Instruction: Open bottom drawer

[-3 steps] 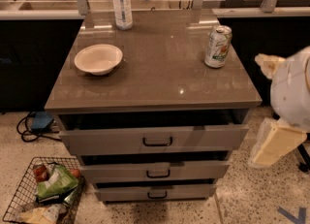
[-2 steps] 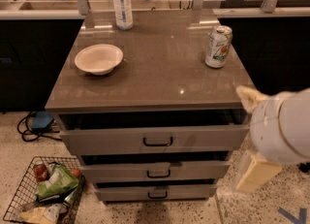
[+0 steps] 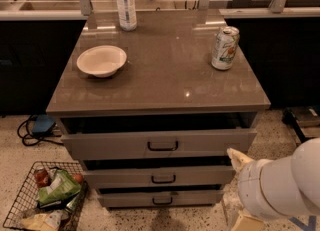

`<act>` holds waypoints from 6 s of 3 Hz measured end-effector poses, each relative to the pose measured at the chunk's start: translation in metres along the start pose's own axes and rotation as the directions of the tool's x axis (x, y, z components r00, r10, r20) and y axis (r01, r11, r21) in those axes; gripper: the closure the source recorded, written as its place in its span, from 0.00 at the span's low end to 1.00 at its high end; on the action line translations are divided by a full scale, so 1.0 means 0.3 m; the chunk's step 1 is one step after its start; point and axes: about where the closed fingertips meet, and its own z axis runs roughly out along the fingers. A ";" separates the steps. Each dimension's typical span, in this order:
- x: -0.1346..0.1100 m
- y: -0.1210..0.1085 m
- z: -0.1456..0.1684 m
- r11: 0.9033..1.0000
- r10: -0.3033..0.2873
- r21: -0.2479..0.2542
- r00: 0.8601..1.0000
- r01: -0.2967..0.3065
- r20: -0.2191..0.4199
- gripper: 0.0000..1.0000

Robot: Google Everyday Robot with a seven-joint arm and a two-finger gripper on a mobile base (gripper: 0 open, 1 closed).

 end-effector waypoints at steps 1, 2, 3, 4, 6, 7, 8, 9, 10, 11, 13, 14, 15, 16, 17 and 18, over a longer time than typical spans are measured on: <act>0.022 0.078 0.094 0.996 0.067 -0.051 0.998 -0.066 0.017 0.00; 0.022 0.078 0.094 0.996 0.067 -0.051 0.998 -0.066 0.017 0.00; 0.027 0.067 0.163 0.997 0.071 -0.025 0.997 -0.070 0.020 0.00; 0.061 0.137 0.395 0.997 0.048 -0.064 0.999 -0.049 -0.014 0.00; 0.135 0.116 0.708 0.999 -0.013 -0.044 0.999 0.011 -0.043 0.00; 0.151 0.072 0.795 0.999 0.022 -0.035 0.999 -0.023 -0.029 0.00; 0.160 0.061 0.874 0.998 0.048 -0.048 0.999 -0.049 -0.015 0.00; 0.158 0.069 0.988 0.995 0.044 -0.083 0.998 -0.048 -0.053 0.00; 0.157 0.069 0.991 0.995 0.042 -0.083 0.998 -0.046 -0.050 0.00; 0.188 0.080 1.013 0.997 0.016 -0.074 1.000 -0.018 -0.024 0.00; 0.359 0.151 1.007 0.998 -0.063 -0.014 0.997 0.063 0.035 0.00; 0.399 0.174 1.033 0.994 -0.109 0.024 0.990 0.107 0.085 0.00; 0.392 0.191 1.108 0.988 -0.151 0.041 0.980 0.146 0.131 0.00; 0.366 0.193 1.280 0.988 -0.150 0.056 0.983 0.145 0.103 0.00; 0.366 0.193 1.280 0.988 -0.150 0.056 0.983 0.145 0.103 0.00; 0.344 0.225 1.344 0.990 -0.133 0.059 0.977 0.125 0.166 0.00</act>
Offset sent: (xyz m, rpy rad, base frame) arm -0.0120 0.0067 -0.0272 0.0386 0.0504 -0.0329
